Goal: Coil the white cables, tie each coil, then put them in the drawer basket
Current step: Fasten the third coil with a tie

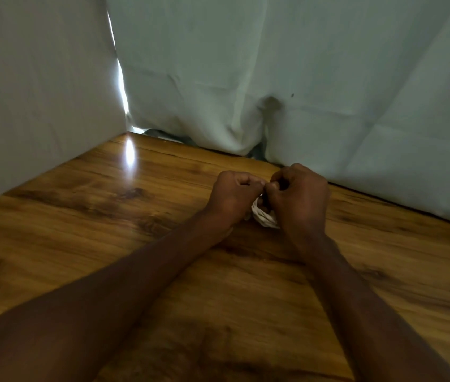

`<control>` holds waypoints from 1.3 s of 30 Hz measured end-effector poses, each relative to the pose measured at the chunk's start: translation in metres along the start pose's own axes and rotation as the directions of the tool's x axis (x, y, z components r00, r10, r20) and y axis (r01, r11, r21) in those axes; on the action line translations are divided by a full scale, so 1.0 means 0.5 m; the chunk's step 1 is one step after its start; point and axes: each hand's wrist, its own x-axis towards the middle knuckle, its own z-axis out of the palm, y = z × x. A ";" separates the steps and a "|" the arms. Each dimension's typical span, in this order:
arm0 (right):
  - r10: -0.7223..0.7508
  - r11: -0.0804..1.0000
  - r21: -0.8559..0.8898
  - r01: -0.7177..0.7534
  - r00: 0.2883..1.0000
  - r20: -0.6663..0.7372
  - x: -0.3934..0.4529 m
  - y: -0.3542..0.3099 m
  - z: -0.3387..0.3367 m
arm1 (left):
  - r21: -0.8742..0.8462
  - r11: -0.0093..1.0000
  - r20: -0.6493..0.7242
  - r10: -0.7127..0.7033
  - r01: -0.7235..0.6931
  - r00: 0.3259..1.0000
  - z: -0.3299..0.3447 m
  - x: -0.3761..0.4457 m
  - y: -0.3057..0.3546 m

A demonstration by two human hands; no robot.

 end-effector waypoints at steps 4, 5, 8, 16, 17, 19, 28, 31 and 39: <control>-0.012 1.000 -0.020 0.013 0.999 0.041 0.004 -0.003 0.008 | -0.030 0.999 -0.025 -0.023 0.022 0.999 -0.002 0.000 0.000; -0.006 1.000 -0.014 0.007 0.999 0.048 0.003 -0.003 0.011 | -0.034 0.999 -0.042 -0.029 0.028 0.999 -0.002 0.000 0.000; 0.008 0.999 0.050 -0.009 1.000 0.018 -0.008 -0.003 0.014 | -0.066 0.996 -0.116 -0.060 0.052 0.991 -0.006 0.005 -0.003; 0.072 0.980 0.192 -0.052 0.993 -0.096 -0.019 -0.022 0.014 | -0.326 0.933 -0.153 -0.212 0.153 0.965 -0.009 0.007 0.008; 0.058 0.977 0.209 -0.038 0.994 -0.090 -0.020 -0.022 0.011 | -0.352 0.922 -0.136 -0.222 0.162 0.966 -0.009 0.006 0.011; 0.014 0.971 0.239 0.003 0.998 -0.068 -0.020 -0.020 0.008 | -0.401 0.897 -0.093 -0.242 0.186 0.966 -0.009 0.002 0.018; 0.102 0.960 0.272 -0.065 0.987 -0.126 -0.016 -0.016 0.006 | -0.397 0.897 -0.020 -0.219 0.193 0.976 -0.008 -0.002 0.017; -0.005 0.990 0.140 0.014 0.998 -0.064 -0.014 -0.008 -0.004 | -0.358 0.918 -0.017 -0.188 0.170 0.982 -0.015 0.004 0.011; -0.021 1.000 0.010 0.020 0.998 0.066 -0.010 0.004 0.006 | -0.303 0.943 -0.008 -0.145 0.136 0.989 -0.009 -0.003 0.010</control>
